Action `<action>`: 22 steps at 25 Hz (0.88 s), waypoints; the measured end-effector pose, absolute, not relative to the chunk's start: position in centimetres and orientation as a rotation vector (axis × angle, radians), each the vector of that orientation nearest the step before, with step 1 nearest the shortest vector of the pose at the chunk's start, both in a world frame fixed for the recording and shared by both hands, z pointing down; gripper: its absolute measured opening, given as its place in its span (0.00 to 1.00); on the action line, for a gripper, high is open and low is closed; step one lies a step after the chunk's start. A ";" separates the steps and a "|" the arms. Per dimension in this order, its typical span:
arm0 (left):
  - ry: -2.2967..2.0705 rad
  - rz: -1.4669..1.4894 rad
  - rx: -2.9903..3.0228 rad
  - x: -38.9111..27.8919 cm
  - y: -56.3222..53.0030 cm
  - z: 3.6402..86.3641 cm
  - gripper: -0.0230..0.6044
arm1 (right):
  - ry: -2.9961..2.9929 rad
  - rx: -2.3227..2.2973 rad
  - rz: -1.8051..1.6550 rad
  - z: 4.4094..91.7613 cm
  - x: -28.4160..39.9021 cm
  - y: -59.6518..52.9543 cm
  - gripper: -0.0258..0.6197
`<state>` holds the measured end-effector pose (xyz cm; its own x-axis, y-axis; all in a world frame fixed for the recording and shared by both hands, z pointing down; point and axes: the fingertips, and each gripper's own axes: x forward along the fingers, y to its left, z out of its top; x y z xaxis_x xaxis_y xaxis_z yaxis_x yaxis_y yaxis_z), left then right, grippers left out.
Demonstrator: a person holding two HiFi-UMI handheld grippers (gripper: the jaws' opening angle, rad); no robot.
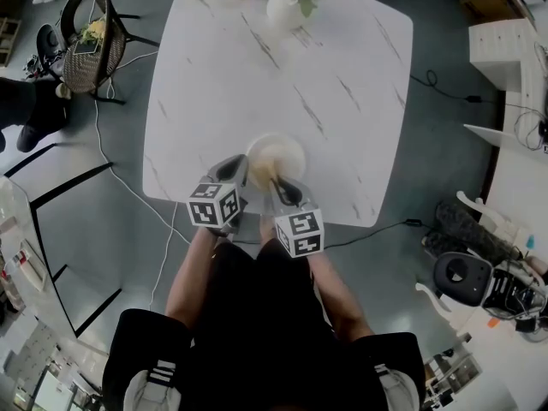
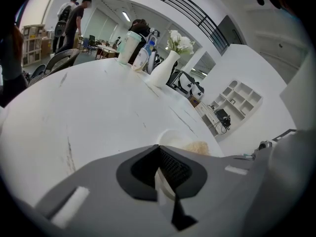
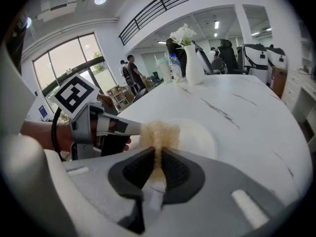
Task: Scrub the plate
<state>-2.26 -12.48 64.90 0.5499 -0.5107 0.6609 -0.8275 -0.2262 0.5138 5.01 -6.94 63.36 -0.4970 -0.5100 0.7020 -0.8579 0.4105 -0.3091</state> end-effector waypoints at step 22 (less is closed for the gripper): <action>-1.105 0.445 1.899 -2.0 -12.1 64.6 0.05 | -2.079 1.328 0.917 62.4 11.0 -7.3 0.11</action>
